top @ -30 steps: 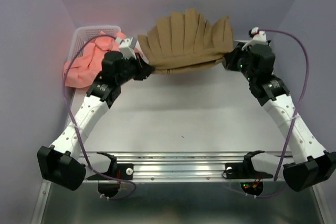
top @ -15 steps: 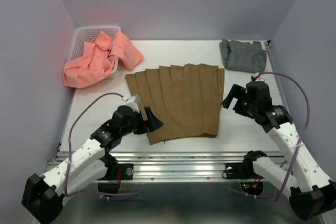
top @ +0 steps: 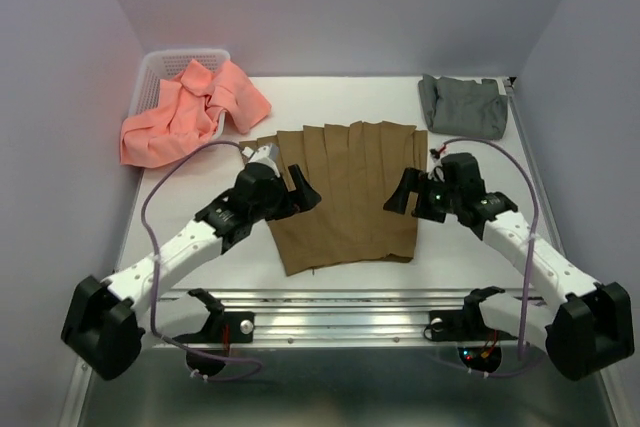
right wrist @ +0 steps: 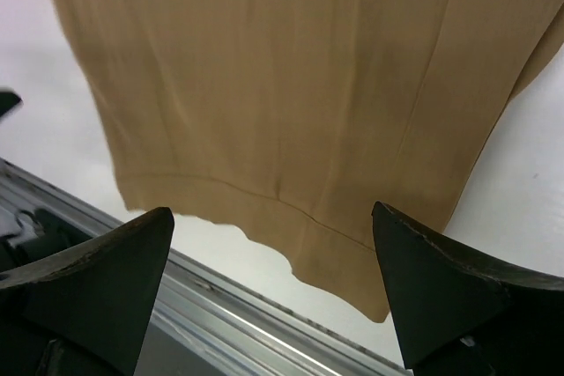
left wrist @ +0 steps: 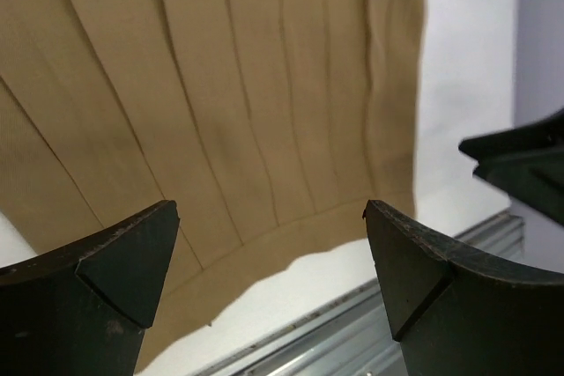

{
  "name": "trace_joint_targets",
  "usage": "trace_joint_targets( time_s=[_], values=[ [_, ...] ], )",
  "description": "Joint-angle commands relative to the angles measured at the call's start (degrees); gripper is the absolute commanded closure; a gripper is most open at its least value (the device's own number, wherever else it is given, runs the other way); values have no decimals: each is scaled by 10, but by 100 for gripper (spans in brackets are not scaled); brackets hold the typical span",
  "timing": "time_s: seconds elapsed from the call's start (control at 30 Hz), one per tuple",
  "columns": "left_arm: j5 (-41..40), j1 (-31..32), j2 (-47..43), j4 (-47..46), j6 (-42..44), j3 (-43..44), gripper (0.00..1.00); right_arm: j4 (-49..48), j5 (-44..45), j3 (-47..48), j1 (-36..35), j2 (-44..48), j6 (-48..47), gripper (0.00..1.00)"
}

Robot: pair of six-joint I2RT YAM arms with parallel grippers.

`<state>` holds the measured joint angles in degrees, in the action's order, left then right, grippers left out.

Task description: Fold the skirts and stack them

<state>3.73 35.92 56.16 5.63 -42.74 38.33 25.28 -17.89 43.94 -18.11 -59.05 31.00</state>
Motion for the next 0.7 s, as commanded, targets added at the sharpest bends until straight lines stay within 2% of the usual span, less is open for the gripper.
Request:
trace_joint_targets(
  time_s=[0.0, 0.17, 0.33, 0.5, 0.67],
  values=[
    [-17, 2, 104, -31, 20, 19, 1, -59, -32, -45, -37, -37, -9, 0],
    [-5, 2, 188, -72, 11, 0, 1, -64, 32, -91, -91, -99, 7, 0],
    [-4, 1, 199, -82, 5, -25, 1, -40, 63, -121, -98, -124, 32, 0],
    [-16, 2, 192, -77, 5, -45, 1, -4, 77, -127, -103, -106, 45, 0],
    [-24, 1, 186, -62, 8, -50, 1, 77, 82, -97, -103, -67, 31, 0]
  ],
)
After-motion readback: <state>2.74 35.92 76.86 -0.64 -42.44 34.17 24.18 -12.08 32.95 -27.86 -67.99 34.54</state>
